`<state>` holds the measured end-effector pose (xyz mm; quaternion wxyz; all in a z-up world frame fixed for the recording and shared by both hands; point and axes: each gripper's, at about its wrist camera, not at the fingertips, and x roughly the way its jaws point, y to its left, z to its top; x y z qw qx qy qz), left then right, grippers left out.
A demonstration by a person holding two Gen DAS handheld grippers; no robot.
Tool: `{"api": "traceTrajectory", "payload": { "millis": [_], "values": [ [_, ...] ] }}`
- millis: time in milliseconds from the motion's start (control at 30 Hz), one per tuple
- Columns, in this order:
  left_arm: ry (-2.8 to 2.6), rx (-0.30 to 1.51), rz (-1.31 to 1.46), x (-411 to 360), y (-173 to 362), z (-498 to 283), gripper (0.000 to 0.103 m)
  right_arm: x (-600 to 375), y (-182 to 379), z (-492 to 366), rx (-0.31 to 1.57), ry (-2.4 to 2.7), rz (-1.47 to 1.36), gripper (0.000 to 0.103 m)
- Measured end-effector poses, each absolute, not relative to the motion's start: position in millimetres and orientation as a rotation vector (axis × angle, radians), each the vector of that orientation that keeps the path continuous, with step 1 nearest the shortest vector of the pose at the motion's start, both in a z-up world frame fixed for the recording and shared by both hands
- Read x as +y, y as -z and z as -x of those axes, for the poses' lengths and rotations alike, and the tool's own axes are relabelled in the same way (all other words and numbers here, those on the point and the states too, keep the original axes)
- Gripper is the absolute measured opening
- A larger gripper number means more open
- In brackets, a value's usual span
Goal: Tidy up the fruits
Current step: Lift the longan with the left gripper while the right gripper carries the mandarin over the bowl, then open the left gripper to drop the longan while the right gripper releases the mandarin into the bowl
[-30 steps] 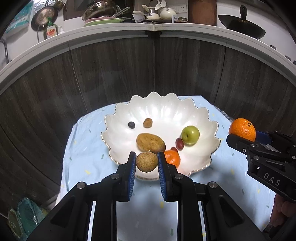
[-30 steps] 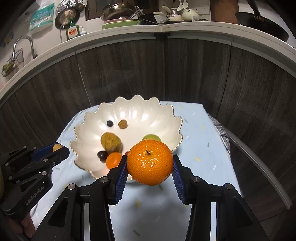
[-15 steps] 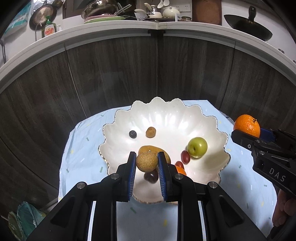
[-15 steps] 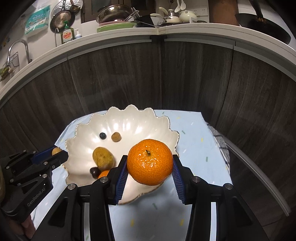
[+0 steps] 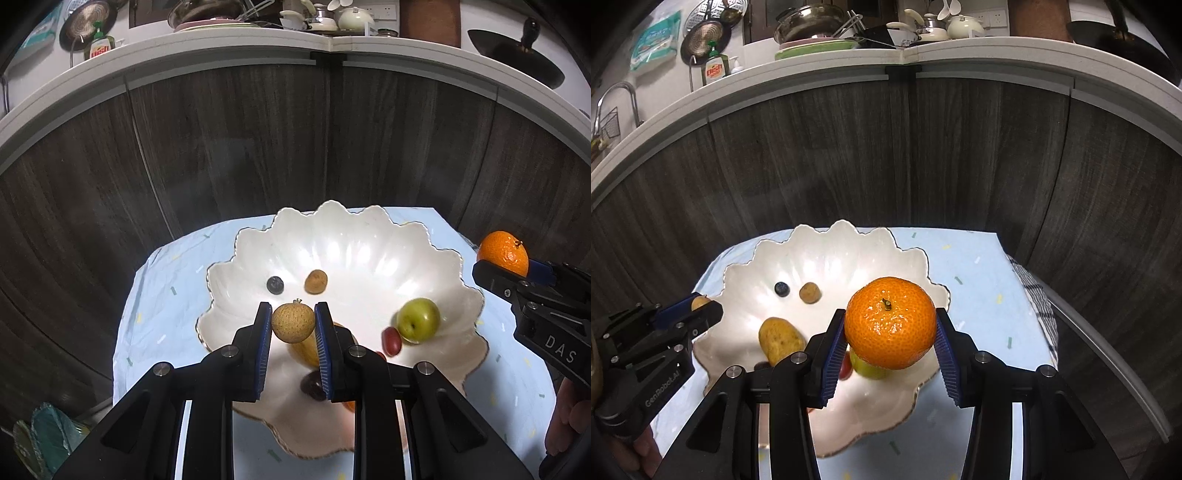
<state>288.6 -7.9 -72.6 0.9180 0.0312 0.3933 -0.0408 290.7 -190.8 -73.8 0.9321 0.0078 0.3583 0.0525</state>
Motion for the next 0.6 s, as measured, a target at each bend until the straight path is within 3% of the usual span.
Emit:
{"api": "traceTrajectory", "payload": {
  "millis": [600],
  "values": [
    [0.065, 0.875, -0.043, 4.5, 99.6, -338.1, 0.024, -185.0, 97.1, -339.9, 0.812, -0.087, -0.021, 0.046]
  ]
}}
